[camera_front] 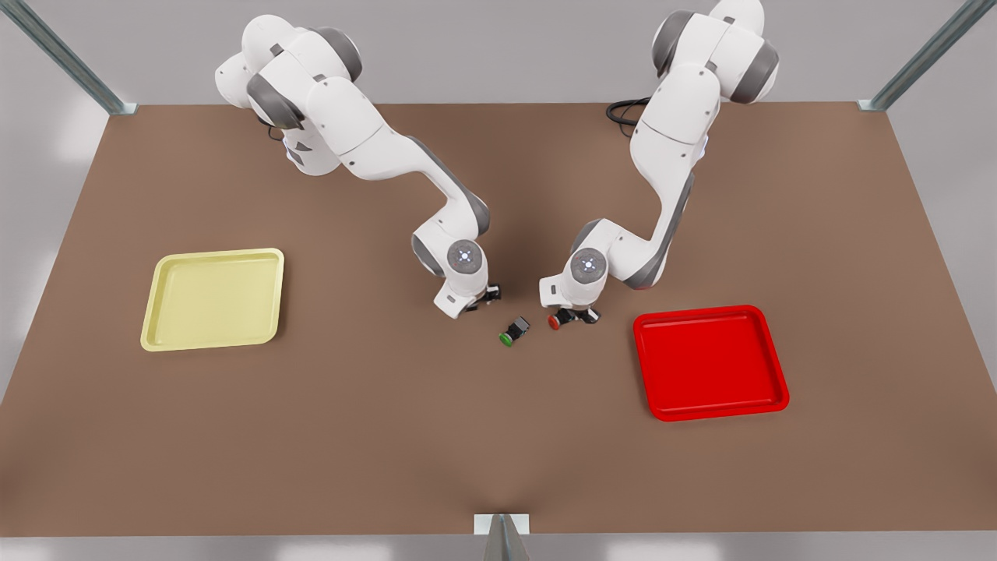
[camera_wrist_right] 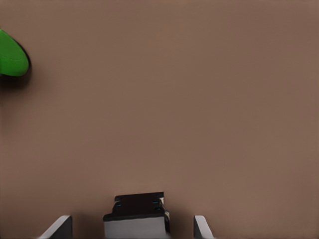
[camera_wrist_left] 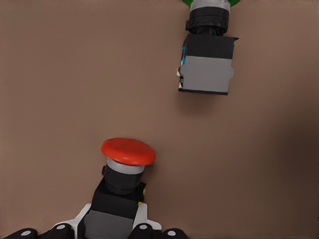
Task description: Place the switches on the corresponding trays according to their colors
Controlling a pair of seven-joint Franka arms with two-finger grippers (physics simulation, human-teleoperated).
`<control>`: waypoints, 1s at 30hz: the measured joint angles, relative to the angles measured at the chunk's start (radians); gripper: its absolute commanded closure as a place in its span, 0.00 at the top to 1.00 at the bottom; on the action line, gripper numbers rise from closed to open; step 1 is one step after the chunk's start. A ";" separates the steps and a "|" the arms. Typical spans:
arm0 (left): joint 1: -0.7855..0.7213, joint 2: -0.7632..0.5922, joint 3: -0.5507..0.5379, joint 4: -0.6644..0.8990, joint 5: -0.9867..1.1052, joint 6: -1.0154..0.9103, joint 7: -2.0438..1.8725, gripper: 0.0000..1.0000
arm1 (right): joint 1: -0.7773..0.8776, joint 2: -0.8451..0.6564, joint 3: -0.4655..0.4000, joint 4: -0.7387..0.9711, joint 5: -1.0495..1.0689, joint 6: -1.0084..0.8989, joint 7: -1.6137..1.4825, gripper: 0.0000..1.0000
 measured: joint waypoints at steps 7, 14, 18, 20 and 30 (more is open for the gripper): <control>0.003 -0.097 0.132 -0.004 -0.004 -0.112 0.228 0.52 | 0.000 0.003 0.000 0.000 0.002 -0.001 -0.010 0.59; 0.005 -0.123 0.305 -0.015 -0.016 -0.149 0.559 0.52 | 0.000 0.002 0.000 0.000 0.005 -0.001 -0.012 0.51; 0.007 -0.126 0.392 -0.017 -0.030 -0.165 0.732 0.52 | 0.000 -0.001 0.000 0.000 0.006 -0.001 -0.012 0.51; 0.049 -0.124 0.414 -0.017 -0.043 -0.165 0.827 0.52 | 0.000 -0.001 0.000 0.000 0.007 -0.001 -0.012 0.51; 0.121 -0.011 0.412 0.012 -0.121 -0.131 0.883 1.00 | -0.008 -0.032 0.000 -0.004 0.012 -0.036 -0.034 0.52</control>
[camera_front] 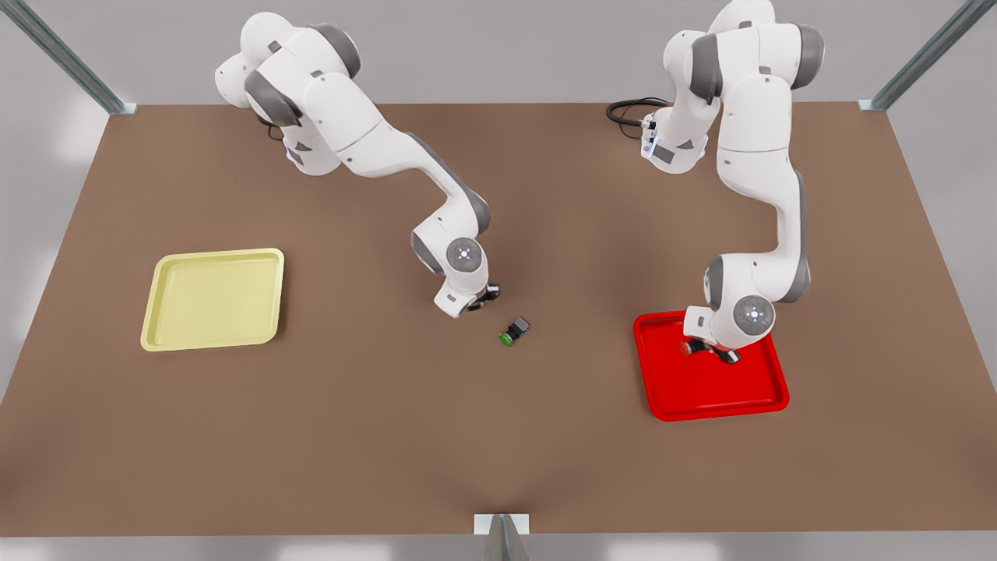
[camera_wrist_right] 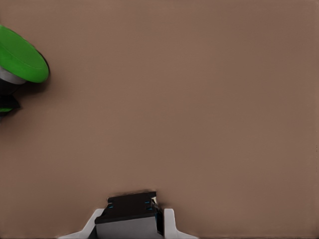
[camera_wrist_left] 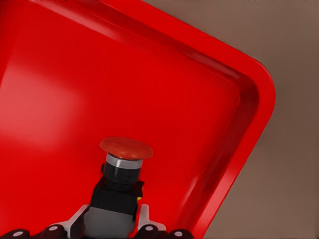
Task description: Place the switches on the corresponding trays according to their colors
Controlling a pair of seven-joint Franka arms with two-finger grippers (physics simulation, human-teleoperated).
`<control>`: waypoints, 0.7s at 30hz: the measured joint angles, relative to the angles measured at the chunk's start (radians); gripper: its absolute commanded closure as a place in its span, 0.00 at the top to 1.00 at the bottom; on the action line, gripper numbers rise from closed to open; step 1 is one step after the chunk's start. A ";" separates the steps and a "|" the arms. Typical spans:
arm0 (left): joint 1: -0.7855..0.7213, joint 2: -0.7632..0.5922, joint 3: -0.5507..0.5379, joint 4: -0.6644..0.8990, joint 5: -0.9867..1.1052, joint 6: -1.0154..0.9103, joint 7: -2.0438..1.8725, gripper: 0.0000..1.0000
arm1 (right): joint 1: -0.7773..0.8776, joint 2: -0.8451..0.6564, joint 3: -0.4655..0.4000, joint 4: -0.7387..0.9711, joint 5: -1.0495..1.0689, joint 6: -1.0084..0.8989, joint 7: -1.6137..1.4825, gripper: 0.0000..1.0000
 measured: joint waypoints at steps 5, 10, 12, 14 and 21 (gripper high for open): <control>-0.003 -0.010 0.002 0.001 -0.026 -0.016 -0.004 1.00 | -0.048 -0.094 -0.002 -0.061 0.000 -0.063 -0.060 0.52; -0.006 -0.110 0.000 0.104 -0.059 -0.242 -0.238 1.00 | -0.181 -0.230 -0.006 -0.203 0.001 -0.084 -0.268 0.52; -0.005 -0.111 0.003 0.286 -0.073 -0.417 -0.411 1.00 | -0.217 -0.266 -0.008 -0.248 0.001 -0.086 -0.329 0.52; -0.005 -0.139 0.003 0.387 -0.081 -0.453 -0.631 1.00 | -0.263 -0.313 -0.009 -0.307 0.001 -0.084 -0.405 0.52; 0.333 -0.371 -0.452 0.457 0.055 -0.524 -1.190 1.00 | -0.459 -0.379 -0.027 -0.415 0.001 -0.071 -0.704 0.52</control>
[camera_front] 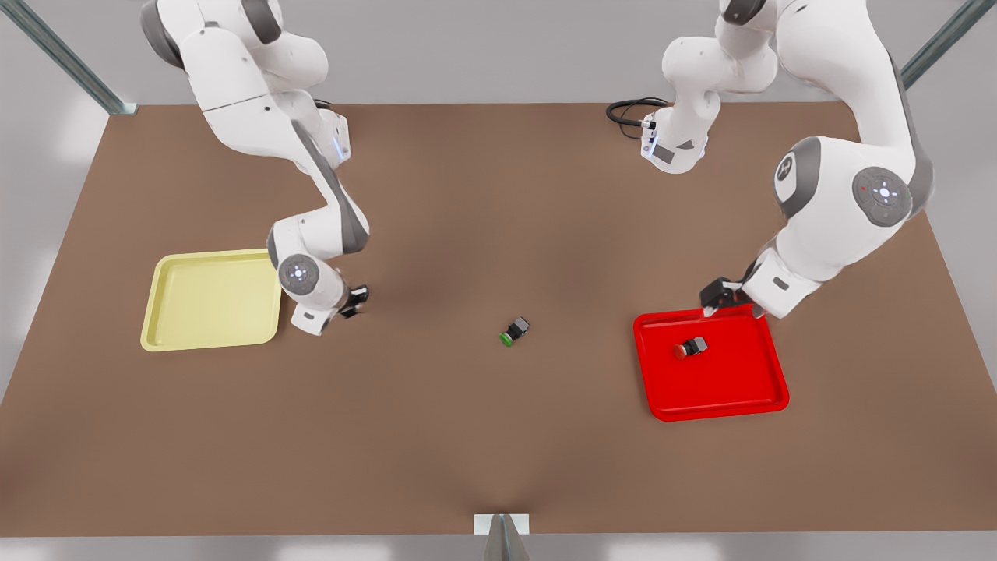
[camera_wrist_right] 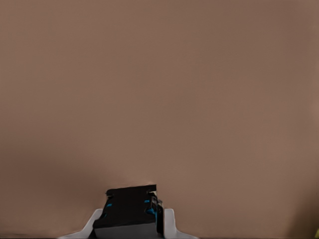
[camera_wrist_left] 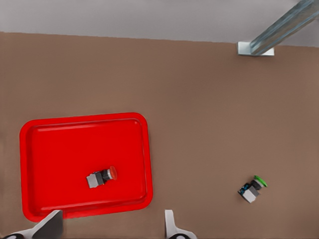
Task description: Place the switches on the corresponding trays according to their colors
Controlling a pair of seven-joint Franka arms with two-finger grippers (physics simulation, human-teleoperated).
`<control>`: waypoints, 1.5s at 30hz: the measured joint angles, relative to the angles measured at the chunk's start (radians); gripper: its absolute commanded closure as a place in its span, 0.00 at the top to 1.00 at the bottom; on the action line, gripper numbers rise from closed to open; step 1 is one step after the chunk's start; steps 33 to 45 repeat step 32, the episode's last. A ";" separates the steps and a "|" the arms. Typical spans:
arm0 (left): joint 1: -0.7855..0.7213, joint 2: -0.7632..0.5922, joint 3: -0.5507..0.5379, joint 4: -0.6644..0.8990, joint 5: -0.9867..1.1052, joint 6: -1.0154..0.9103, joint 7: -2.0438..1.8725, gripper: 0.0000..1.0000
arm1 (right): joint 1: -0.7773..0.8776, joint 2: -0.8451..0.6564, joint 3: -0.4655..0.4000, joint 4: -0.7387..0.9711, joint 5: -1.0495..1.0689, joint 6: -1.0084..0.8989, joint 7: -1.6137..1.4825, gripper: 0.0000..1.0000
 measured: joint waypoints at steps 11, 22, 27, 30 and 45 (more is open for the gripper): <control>0.116 0.025 -0.148 -0.005 0.157 -0.060 -0.030 1.00 | -0.116 -0.005 -0.266 -0.113 -0.002 0.083 -0.529 0.95; 0.110 0.031 -0.151 -0.002 0.166 -0.060 -0.031 1.00 | -0.026 -0.183 -0.259 0.135 0.001 -0.247 -0.338 1.00; 0.111 0.031 -0.152 0.000 0.169 -0.060 -0.031 1.00 | -0.027 -0.168 -0.266 0.482 0.000 -0.548 -0.136 1.00; 0.110 0.032 -0.152 0.000 0.170 -0.057 -0.029 1.00 | -0.027 -0.171 -0.270 0.514 0.001 -0.550 -0.067 1.00; 0.110 0.033 -0.152 0.000 0.170 -0.057 -0.029 1.00 | -0.041 -0.179 -0.272 0.511 0.006 -0.551 -0.068 1.00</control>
